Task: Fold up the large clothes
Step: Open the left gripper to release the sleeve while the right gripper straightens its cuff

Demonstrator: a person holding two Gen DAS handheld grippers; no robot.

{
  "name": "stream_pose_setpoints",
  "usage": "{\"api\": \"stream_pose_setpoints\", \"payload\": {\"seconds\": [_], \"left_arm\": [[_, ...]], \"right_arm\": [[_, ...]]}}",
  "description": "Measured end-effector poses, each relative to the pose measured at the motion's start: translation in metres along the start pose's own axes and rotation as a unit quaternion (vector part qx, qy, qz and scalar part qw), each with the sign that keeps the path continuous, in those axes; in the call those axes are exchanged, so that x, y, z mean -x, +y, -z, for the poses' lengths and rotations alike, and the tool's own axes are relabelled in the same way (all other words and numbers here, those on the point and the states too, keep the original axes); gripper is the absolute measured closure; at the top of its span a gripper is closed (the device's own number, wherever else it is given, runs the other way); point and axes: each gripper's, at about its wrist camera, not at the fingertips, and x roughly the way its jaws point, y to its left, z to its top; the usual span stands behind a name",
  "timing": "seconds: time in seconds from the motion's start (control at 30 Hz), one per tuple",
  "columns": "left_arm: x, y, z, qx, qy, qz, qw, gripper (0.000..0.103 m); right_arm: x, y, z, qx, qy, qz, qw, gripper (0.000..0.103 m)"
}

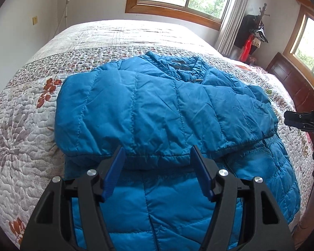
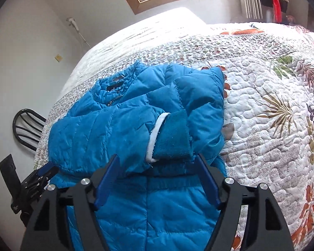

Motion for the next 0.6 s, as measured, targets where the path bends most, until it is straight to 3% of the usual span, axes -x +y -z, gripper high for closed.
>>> {"api": "stream_pose_setpoints", "payload": {"seconds": [0.1, 0.17, 0.2, 0.23, 0.3, 0.43, 0.6], "left_arm": [[-0.005, -0.003, -0.004, -0.004, 0.003, -0.004, 1.0, 0.039], [-0.009, -0.005, -0.005, -0.006, 0.006, -0.006, 0.9999, 0.038], [-0.01, -0.006, -0.006, -0.008, 0.006, -0.008, 0.9999, 0.038], [-0.011, -0.007, -0.006, -0.01, 0.005, -0.011, 0.9999, 0.038], [-0.01, -0.008, -0.005, -0.015, 0.0, -0.013, 0.9998, 0.038], [-0.011, -0.011, -0.005, -0.023, -0.001, -0.012, 0.9997, 0.036], [-0.028, -0.01, -0.004, -0.023, 0.017, -0.014, 0.9995, 0.036]], "right_arm": [[-0.029, 0.003, -0.009, 0.005, 0.025, 0.017, 1.0, 0.033], [-0.042, 0.007, -0.009, 0.014, 0.029, 0.038, 0.999, 0.054], [-0.045, 0.01, -0.008, 0.018, 0.026, 0.03, 0.999, 0.071], [-0.044, 0.013, -0.008, 0.026, 0.019, 0.028, 0.999, 0.08], [-0.034, 0.018, -0.007, 0.039, -0.007, 0.039, 0.998, 0.086], [-0.013, 0.008, -0.013, 0.029, -0.042, 0.06, 0.997, 0.088], [-0.049, -0.011, -0.013, 0.011, -0.001, 0.061, 0.998, 0.085]]}}
